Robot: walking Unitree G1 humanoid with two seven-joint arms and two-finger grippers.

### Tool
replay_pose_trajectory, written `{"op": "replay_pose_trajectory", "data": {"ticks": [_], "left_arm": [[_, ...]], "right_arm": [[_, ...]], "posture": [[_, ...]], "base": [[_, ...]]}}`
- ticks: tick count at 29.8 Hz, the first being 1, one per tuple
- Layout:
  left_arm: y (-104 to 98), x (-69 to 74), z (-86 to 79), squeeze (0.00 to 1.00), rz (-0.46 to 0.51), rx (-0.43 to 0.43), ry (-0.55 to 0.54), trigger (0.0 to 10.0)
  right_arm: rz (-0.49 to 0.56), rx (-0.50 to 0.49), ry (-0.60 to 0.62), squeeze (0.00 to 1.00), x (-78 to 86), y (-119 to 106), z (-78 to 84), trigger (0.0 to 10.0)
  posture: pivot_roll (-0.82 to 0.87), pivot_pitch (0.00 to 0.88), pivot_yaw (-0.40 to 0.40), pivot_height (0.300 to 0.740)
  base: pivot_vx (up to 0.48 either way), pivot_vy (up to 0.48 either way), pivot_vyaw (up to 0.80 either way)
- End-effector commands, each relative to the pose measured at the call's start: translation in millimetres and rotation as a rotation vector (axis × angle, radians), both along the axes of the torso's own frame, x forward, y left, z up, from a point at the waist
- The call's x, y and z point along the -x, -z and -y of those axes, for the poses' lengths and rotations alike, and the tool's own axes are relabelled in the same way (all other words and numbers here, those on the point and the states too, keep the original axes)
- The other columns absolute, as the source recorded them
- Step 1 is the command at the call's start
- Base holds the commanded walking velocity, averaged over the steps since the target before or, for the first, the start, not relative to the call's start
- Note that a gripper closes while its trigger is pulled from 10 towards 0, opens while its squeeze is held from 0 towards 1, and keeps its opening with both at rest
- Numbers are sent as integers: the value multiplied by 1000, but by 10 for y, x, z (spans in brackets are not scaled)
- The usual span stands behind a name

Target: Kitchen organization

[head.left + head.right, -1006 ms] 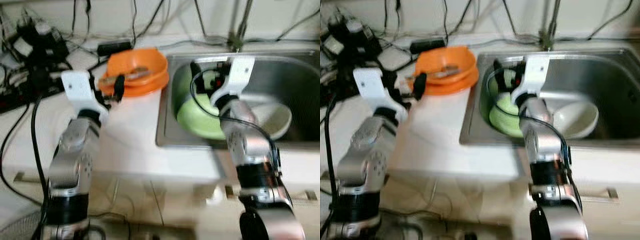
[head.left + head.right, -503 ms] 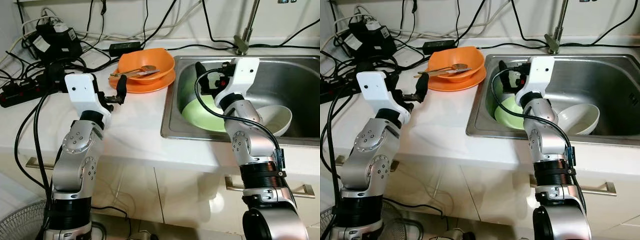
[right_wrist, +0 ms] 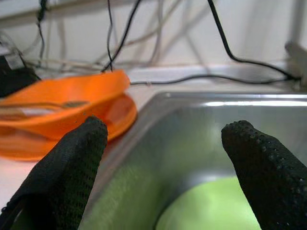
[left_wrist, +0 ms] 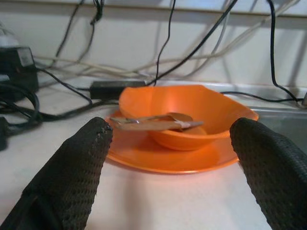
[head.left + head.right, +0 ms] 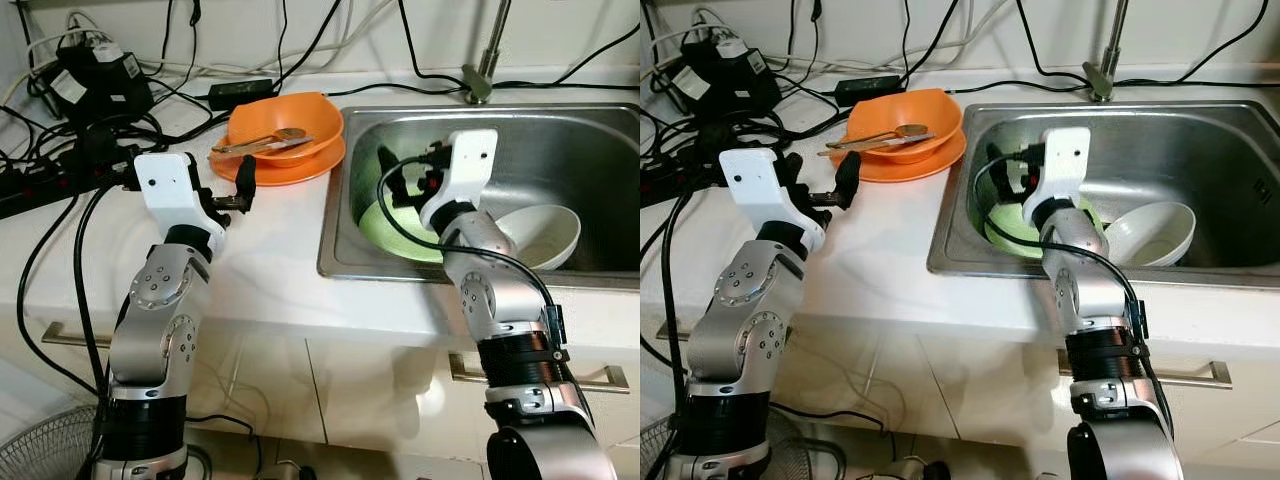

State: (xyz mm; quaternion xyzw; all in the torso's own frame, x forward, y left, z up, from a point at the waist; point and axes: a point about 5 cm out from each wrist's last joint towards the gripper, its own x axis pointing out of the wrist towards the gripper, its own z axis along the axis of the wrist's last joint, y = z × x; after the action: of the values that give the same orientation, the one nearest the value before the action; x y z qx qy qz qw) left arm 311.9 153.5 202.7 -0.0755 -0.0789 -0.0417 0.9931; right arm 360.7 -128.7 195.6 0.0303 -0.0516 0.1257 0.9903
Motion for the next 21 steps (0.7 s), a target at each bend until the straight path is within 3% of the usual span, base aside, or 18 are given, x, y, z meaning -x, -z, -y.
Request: {"op": "replay_pose_trajectory", "data": {"ticks": [1, 7, 12, 16, 21], "left_arm": [[22, -24, 12, 0, -26, 9, 2, 10000], [103, 0, 119, 0, -59, 24, 36, 10000], [188, -62, 140, 0, -93, 28, 45, 10000], [184, -166, 173, 0, -110, 18, 65, 10000], [118, -248, 188, 0, -84, 11, 73, 10000]], "right_arm": [[15, 7, -18, 0, 39, -38, -31, 10000], [-1, 26, -36, 0, 113, -11, -46, 10000], [-29, 52, -71, 0, 172, -4, -29, 10000], [-119, 110, -210, 0, 274, 45, -118, 10000], [-126, 139, -284, 0, 372, 17, -178, 10000]], "posture": [[0, 118, 113, 740], [-36, 159, 109, 740], [-65, 175, 107, 740], [-79, 183, 105, 740], [-98, 186, 110, 740]], "base": [[0, 0, 0], [0, 0, 0], [0, 0, 0], [0, 0, 0], [0, 0, 0]]}}
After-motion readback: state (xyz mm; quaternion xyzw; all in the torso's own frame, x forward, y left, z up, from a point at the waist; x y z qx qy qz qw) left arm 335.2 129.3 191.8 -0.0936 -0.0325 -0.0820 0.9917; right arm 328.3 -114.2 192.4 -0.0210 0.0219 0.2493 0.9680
